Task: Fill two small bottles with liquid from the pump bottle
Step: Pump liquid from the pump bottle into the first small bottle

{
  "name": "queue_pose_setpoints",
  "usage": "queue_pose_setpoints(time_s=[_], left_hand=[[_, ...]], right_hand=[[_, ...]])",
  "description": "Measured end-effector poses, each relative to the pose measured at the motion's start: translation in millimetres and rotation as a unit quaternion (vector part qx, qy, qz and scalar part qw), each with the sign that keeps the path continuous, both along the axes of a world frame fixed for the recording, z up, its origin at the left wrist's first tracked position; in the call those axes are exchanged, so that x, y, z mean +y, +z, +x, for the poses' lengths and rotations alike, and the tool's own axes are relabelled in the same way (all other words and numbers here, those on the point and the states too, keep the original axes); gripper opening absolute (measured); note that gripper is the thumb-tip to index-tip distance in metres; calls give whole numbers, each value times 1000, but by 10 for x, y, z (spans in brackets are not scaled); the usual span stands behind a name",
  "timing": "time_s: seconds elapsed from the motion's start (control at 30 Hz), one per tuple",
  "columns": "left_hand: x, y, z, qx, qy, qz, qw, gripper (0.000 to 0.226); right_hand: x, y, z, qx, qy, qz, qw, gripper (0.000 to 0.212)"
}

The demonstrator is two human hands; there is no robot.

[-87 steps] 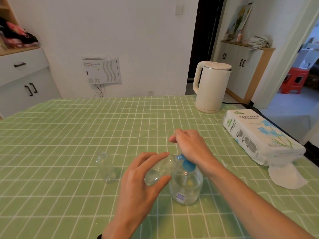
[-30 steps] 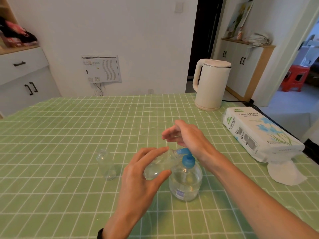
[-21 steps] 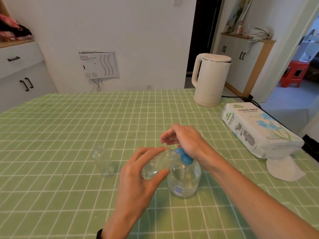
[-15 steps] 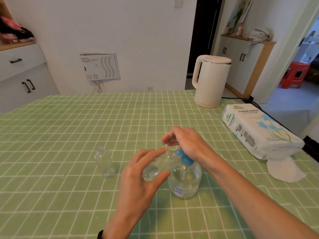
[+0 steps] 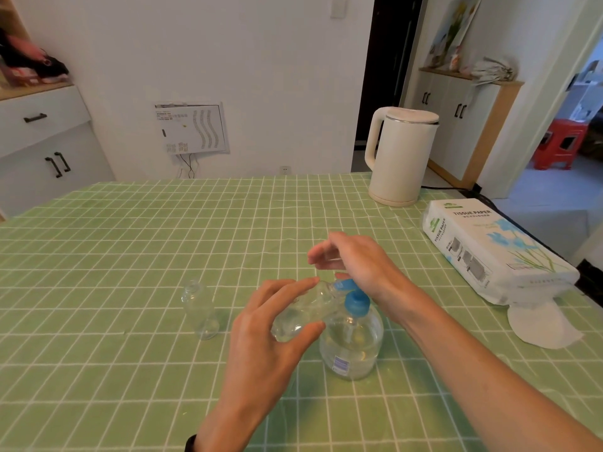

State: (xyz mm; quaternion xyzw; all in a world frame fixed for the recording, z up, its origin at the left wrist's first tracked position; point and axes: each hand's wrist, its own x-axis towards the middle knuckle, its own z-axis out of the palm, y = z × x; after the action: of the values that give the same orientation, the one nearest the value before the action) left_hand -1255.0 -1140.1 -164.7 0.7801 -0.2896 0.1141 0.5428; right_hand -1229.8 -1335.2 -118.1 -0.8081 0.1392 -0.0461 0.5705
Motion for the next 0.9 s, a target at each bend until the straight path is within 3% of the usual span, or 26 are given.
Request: queue_pose_setpoints(time_s=[0.1,0.53,0.9], left_hand=[[0,-36,20,1,2,6,1000,53],[14,-19,11,2,-2,7,1000,55],[6,-91,20,5,-1,4,1000,55]], right_hand=[[-3,-44,11,-20,-6,-42,999,44],[24,22,-9,-6,-9,-27,1000,41],[19,-57,-42,-15,-5,-83,996,31]])
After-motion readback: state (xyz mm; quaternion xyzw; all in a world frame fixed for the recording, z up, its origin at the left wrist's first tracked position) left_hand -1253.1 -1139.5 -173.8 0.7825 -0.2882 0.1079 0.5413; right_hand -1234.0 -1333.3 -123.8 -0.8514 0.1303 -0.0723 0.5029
